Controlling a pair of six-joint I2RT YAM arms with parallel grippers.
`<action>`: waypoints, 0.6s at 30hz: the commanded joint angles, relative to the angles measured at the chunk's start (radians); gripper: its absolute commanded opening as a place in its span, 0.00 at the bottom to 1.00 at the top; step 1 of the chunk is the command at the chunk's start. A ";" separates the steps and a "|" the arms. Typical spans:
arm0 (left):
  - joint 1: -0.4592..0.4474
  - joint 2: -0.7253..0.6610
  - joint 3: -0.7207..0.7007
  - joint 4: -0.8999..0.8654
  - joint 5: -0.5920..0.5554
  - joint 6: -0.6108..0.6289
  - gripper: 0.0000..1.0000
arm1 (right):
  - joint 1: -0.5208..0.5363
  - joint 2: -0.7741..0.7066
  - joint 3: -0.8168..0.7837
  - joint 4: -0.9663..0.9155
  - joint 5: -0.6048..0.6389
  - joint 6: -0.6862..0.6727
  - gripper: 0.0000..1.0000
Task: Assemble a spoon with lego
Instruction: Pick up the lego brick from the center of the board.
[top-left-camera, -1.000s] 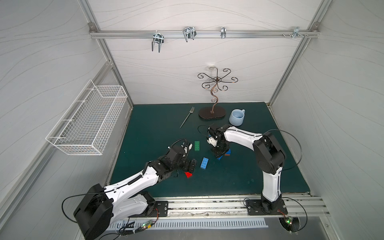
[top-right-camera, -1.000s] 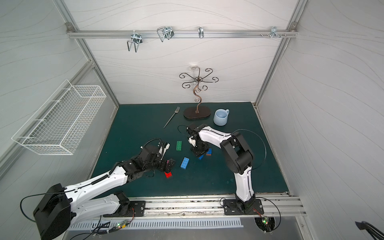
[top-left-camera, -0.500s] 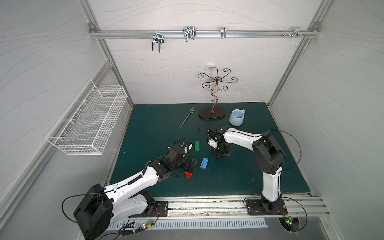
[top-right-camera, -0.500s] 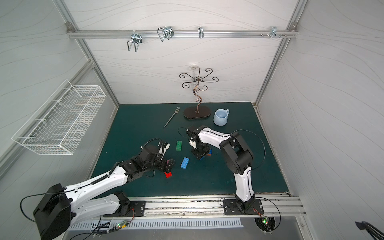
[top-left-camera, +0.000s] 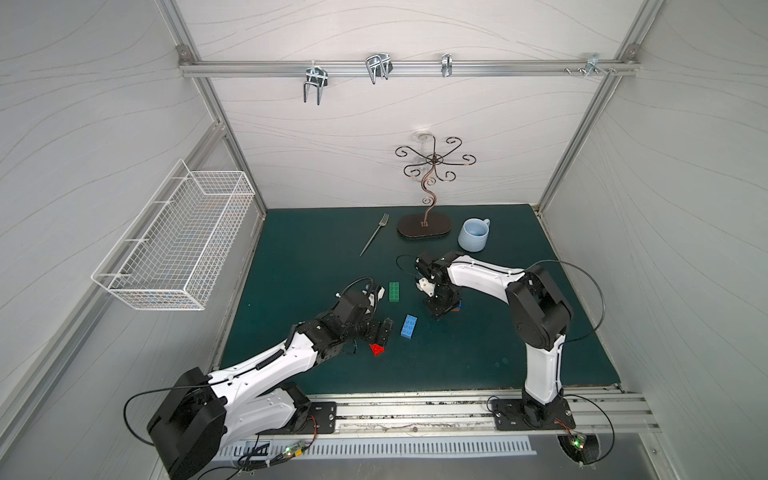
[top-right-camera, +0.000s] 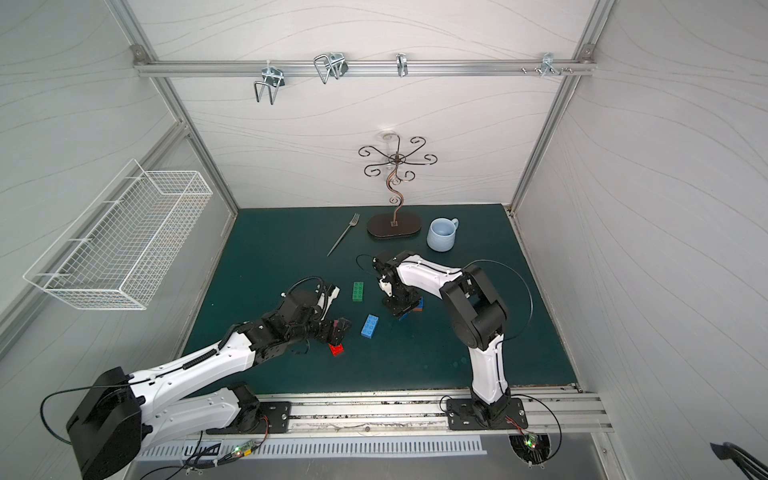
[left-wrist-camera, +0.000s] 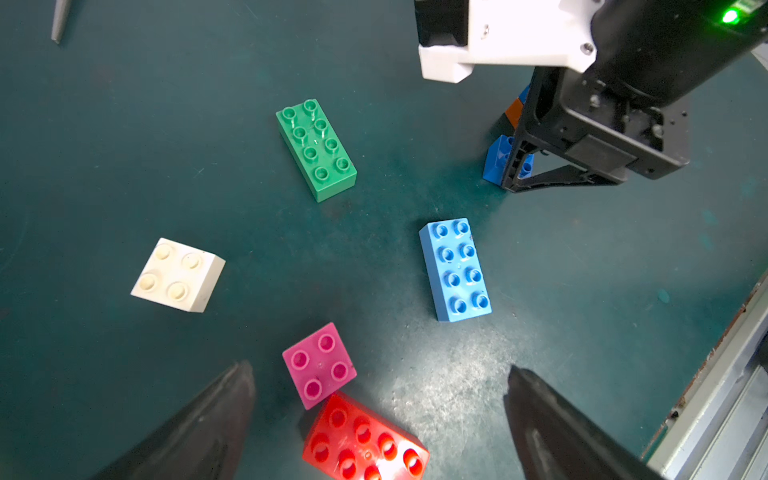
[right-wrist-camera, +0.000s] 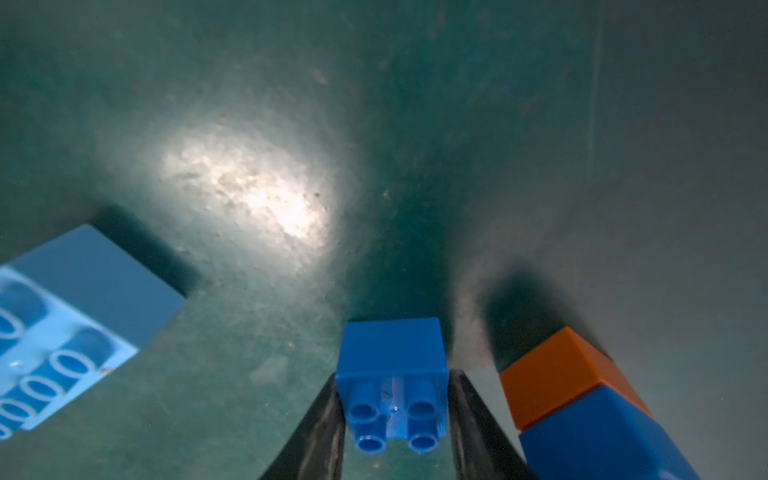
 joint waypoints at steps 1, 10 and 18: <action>-0.005 -0.005 0.005 0.034 -0.014 0.011 1.00 | 0.009 -0.044 0.008 -0.036 0.009 0.012 0.40; -0.006 -0.003 0.006 0.035 -0.012 0.012 1.00 | 0.018 -0.065 0.030 -0.064 0.019 0.040 0.33; -0.014 0.005 0.007 0.041 -0.001 0.023 0.99 | -0.045 -0.170 0.110 -0.199 0.096 0.268 0.31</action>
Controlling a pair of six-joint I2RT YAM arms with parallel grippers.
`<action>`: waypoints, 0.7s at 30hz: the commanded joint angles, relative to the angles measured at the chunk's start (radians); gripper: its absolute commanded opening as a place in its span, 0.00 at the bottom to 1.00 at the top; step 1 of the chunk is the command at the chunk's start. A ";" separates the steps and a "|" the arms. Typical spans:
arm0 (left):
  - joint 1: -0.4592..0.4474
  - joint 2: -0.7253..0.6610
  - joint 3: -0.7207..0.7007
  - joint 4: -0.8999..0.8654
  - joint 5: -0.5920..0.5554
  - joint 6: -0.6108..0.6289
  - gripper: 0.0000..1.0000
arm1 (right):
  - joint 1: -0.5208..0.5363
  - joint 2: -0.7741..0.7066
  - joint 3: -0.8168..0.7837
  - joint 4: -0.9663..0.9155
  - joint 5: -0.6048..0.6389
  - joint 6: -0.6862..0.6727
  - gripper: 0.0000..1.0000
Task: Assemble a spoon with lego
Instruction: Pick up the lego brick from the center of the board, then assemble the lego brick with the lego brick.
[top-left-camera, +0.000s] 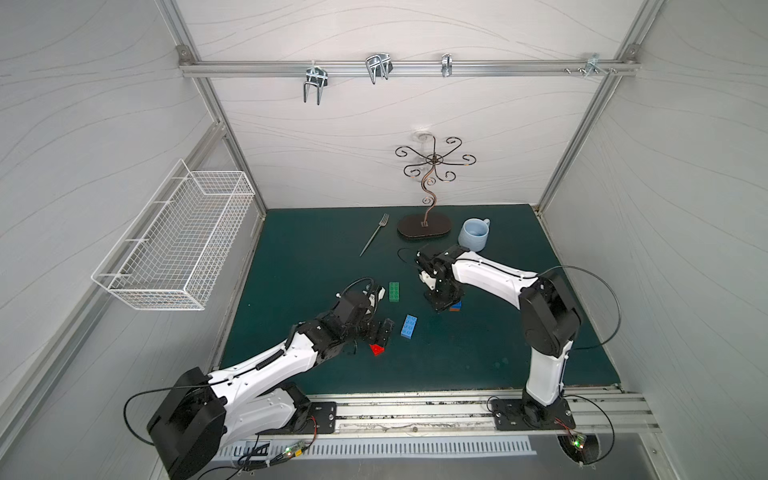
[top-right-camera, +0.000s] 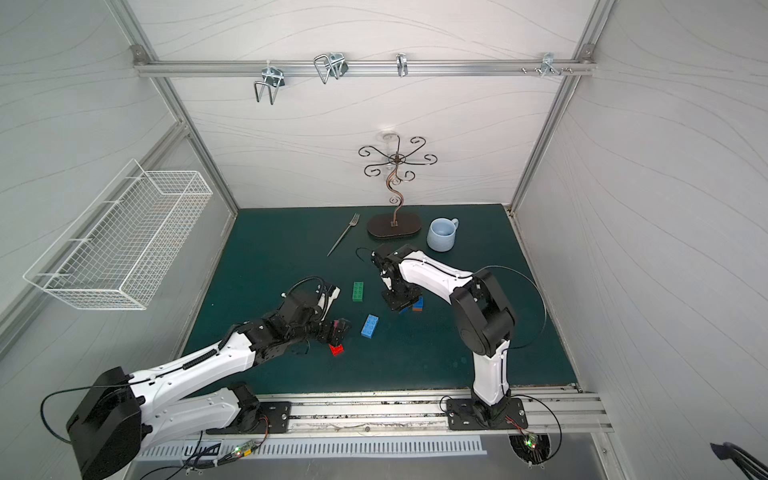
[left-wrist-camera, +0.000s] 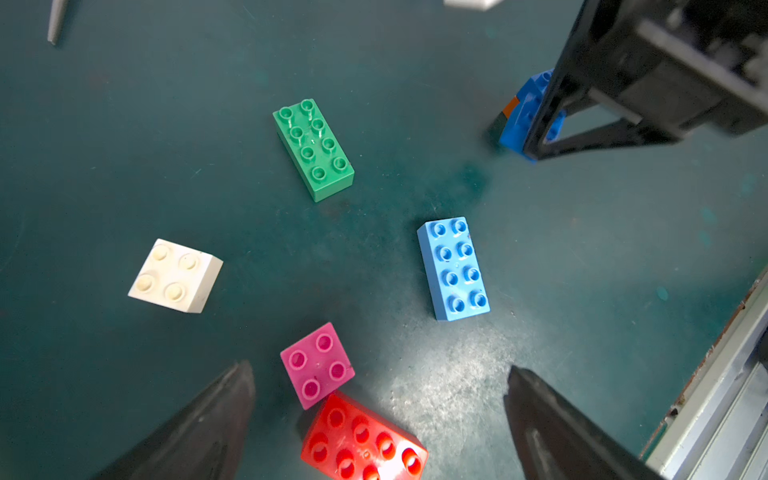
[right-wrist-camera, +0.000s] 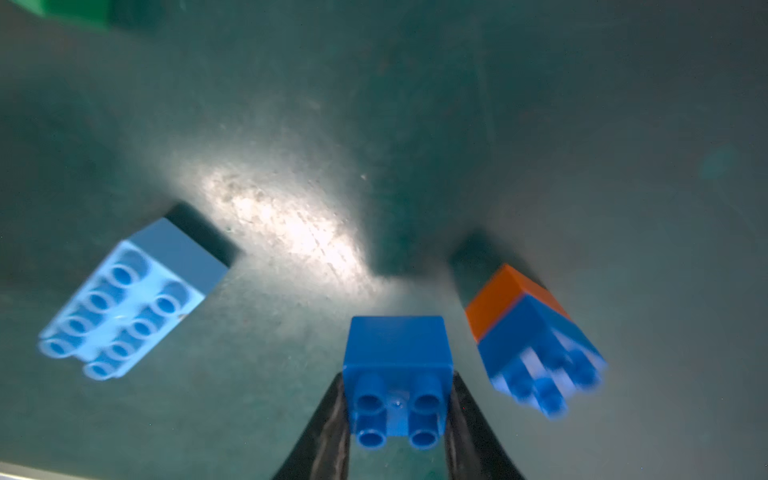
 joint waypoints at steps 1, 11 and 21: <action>-0.009 0.005 0.007 0.043 0.000 0.019 0.99 | -0.062 -0.089 0.033 -0.100 0.031 0.142 0.31; -0.015 0.011 0.004 0.047 -0.005 0.023 0.99 | -0.179 -0.117 -0.002 -0.095 -0.017 0.159 0.32; -0.016 0.022 -0.001 0.055 -0.010 0.025 0.99 | -0.197 -0.085 -0.026 -0.039 -0.071 0.171 0.32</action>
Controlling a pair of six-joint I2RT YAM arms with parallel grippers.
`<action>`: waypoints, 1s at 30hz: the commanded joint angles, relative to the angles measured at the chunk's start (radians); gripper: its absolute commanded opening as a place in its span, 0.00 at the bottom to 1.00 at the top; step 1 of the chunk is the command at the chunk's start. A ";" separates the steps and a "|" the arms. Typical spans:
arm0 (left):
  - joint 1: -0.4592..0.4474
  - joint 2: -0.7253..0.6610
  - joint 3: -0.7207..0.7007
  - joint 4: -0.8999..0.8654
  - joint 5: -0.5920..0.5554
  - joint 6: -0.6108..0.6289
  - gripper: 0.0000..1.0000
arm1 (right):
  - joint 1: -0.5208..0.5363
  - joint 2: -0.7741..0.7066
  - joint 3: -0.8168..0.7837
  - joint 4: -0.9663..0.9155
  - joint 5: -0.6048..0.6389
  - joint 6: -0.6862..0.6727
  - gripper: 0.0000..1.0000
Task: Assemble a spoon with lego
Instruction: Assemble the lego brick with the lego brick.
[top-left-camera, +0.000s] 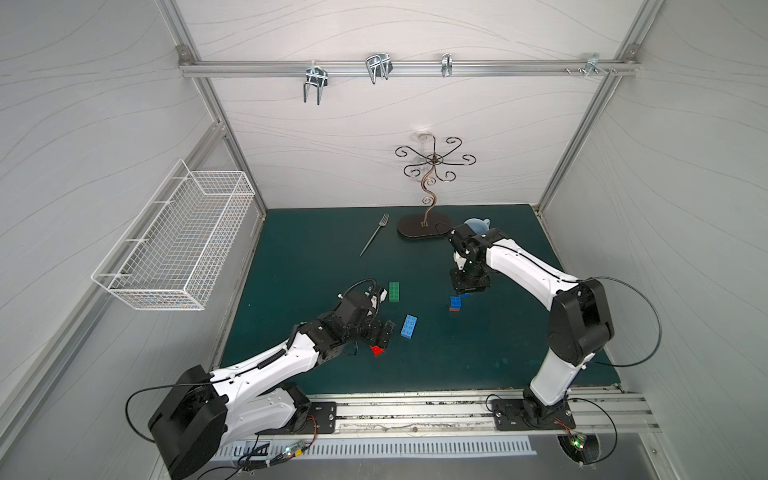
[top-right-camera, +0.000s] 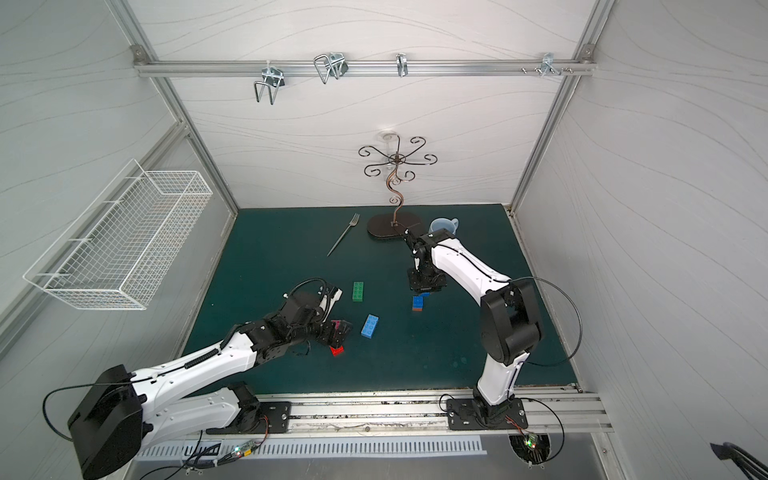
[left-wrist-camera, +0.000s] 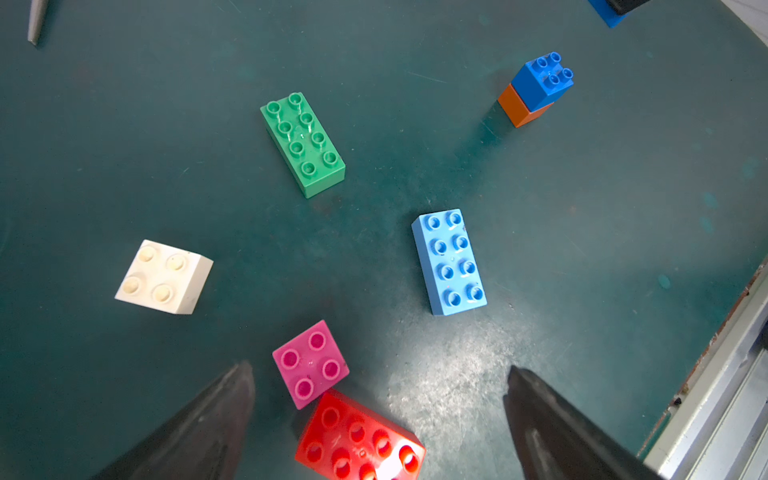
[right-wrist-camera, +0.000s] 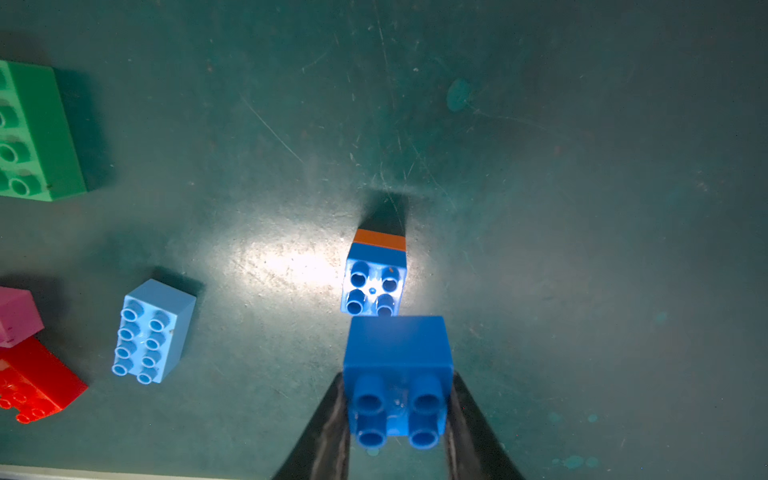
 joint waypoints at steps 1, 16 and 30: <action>-0.005 0.009 0.002 0.053 -0.009 0.011 0.99 | -0.002 0.028 -0.018 0.018 -0.031 0.022 0.32; -0.004 0.008 -0.004 0.055 -0.015 0.013 0.99 | 0.000 0.073 -0.046 0.069 -0.063 0.054 0.33; -0.004 0.010 -0.003 0.057 -0.015 0.013 0.99 | 0.004 0.088 -0.057 0.071 -0.069 0.061 0.33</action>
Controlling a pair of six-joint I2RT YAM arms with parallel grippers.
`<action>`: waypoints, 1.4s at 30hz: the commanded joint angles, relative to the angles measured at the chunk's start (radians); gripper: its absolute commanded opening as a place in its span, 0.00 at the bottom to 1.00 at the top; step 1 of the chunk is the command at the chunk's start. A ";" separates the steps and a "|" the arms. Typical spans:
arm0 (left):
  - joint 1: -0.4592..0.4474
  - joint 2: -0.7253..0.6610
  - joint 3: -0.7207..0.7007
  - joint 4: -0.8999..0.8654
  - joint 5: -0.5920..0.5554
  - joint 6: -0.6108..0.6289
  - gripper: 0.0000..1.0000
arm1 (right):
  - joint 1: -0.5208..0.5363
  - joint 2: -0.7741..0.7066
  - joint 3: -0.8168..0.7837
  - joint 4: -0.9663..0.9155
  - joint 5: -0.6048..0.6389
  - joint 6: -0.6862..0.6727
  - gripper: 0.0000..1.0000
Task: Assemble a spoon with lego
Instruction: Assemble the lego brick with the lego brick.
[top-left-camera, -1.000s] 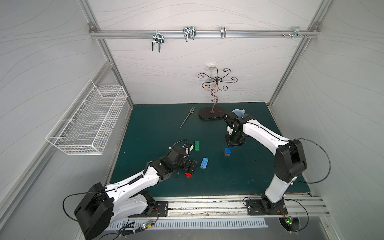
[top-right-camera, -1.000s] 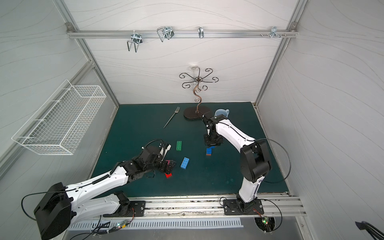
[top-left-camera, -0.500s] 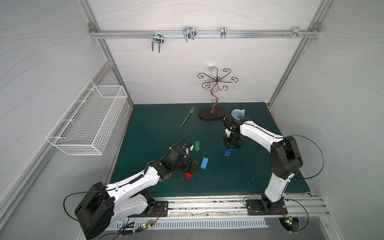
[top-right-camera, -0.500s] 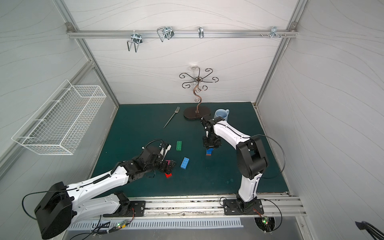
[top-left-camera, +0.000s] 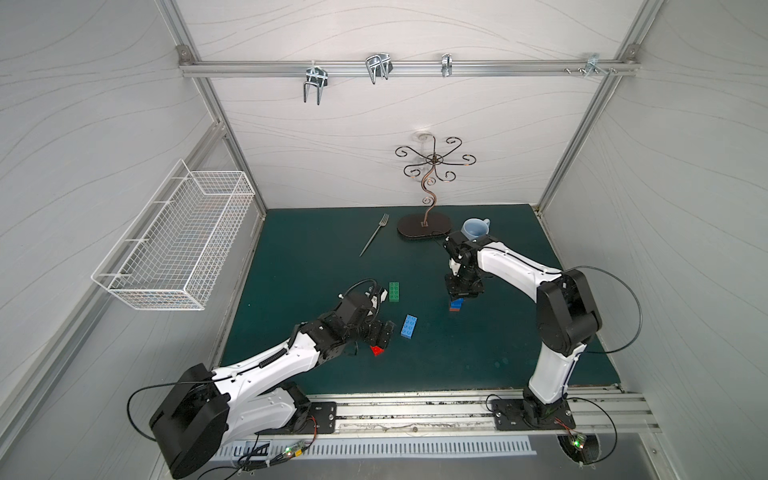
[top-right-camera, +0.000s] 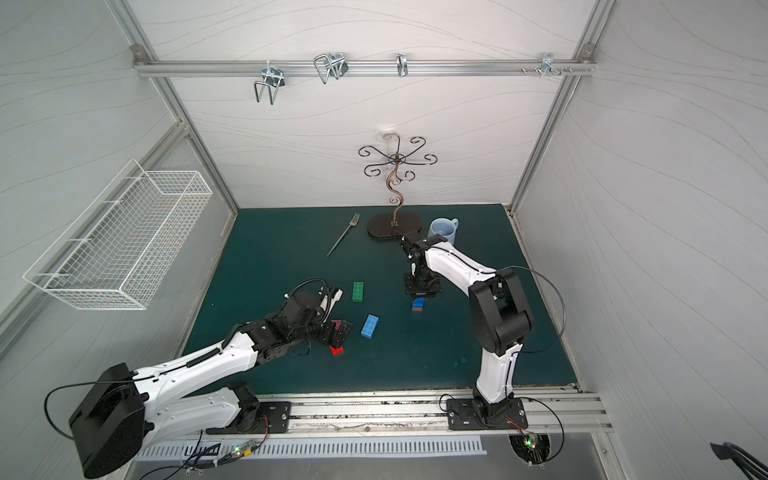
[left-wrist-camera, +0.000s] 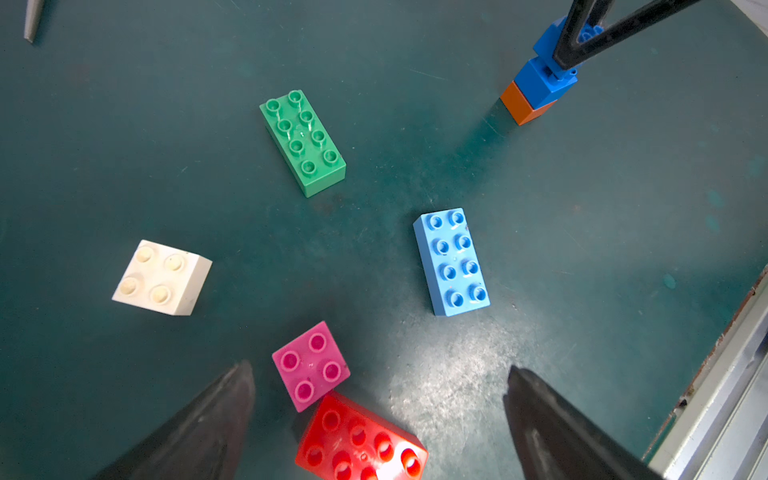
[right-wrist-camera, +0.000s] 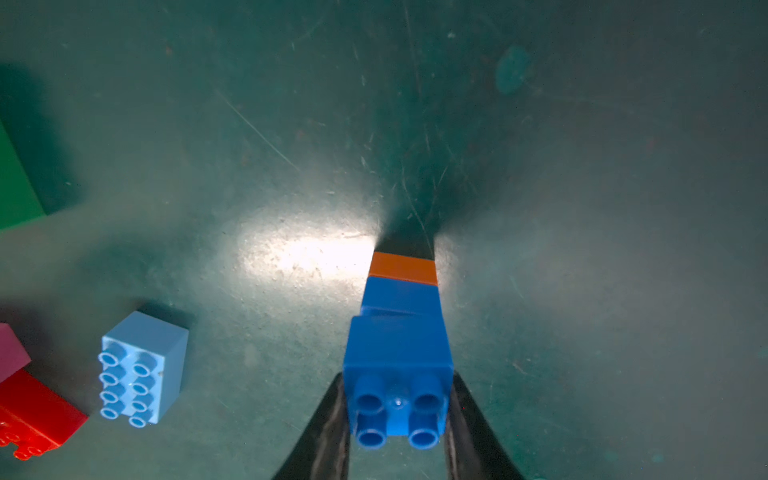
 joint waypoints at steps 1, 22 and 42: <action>-0.005 0.005 0.000 0.048 -0.014 0.009 0.99 | 0.005 0.011 -0.008 -0.010 -0.003 0.017 0.33; -0.005 -0.004 -0.003 0.047 -0.017 0.010 0.99 | 0.017 0.033 -0.071 0.041 -0.004 0.045 0.34; -0.006 -0.001 -0.012 0.046 -0.028 0.009 0.99 | -0.038 0.119 0.073 -0.090 -0.044 0.007 0.32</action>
